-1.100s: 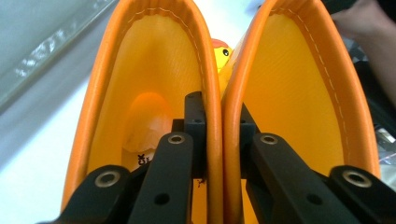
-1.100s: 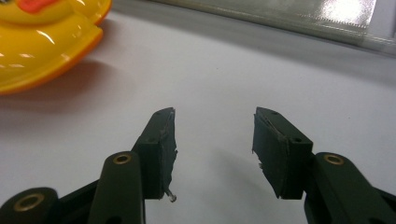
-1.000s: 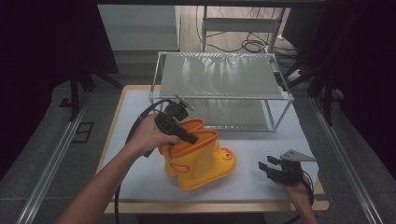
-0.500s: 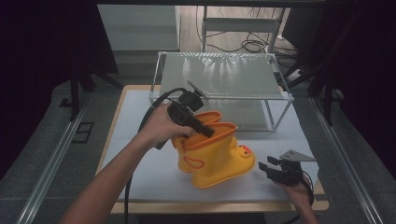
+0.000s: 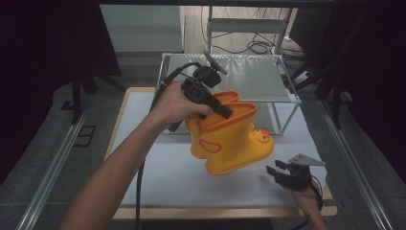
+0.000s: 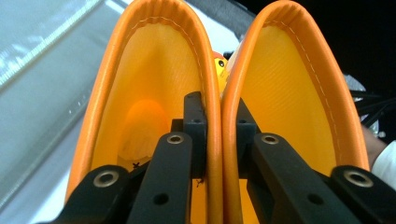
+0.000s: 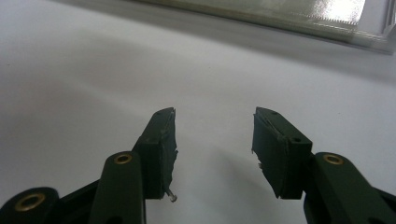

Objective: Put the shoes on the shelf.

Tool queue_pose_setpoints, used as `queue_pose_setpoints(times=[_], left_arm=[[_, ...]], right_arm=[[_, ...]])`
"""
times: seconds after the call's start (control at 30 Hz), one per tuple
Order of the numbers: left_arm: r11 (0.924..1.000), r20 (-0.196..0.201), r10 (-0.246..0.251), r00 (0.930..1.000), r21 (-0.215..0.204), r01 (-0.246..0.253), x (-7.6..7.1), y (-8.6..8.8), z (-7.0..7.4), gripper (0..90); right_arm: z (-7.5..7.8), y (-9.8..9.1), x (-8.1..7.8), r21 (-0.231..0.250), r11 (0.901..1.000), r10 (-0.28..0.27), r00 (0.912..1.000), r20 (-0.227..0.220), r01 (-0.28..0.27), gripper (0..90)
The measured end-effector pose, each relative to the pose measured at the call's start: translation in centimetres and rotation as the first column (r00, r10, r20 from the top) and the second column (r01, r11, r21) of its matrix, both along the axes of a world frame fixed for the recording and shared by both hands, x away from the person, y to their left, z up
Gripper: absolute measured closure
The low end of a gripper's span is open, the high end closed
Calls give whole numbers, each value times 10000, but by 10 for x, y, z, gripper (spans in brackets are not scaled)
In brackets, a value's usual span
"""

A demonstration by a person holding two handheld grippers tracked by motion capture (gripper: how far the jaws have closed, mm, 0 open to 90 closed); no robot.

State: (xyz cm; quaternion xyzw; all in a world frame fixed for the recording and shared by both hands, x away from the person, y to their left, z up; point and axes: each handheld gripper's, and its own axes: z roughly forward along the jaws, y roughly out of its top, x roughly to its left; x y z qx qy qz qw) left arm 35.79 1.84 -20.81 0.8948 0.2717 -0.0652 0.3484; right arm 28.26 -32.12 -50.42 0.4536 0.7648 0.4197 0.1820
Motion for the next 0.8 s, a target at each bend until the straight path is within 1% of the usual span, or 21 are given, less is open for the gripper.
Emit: queue_pose_setpoints(times=[0.13,0.27,0.3,0.37,0.5,0.6,0.63,0.7,0.8], left_arm=[[9997,38,189,9998,-168,-188,5,-5,17,817],[9992,151,391,9991,-107,-390,12,-5,34,817],[9981,90,579,9983,-196,-577,15,-5,38,817],[9970,131,751,9971,-183,-748,21,-4,44,816],[9923,200,1199,9926,-330,-1192,33,-3,56,816],[9868,267,1584,9870,-400,-1572,44,-1,63,816],[9840,274,1739,9844,-450,-1726,48,-1,65,816],[9785,269,2030,9788,-422,-2017,57,-1,69,816],[9670,236,2517,9675,-463,-2504,72,1,74,816]], right_arm=[[0,-1,0,44,10000,-25,10000,-16,25,489],[1,-2,0,49,10000,-14,10000,32,14,490],[1,-2,0,55,10000,-17,10000,44,17,490],[1,-3,0,86,10000,-45,10000,31,45,490],[1,-3,0,172,9998,-112,9999,49,111,490],[1,-3,0,176,9998,-89,9999,53,88,490],[1,-3,0,159,9998,-81,10000,34,81,490],[0,-2,0,183,9998,-72,10000,-35,72,490],[0,-2,0,112,9999,-37,10000,-40,37,490]])
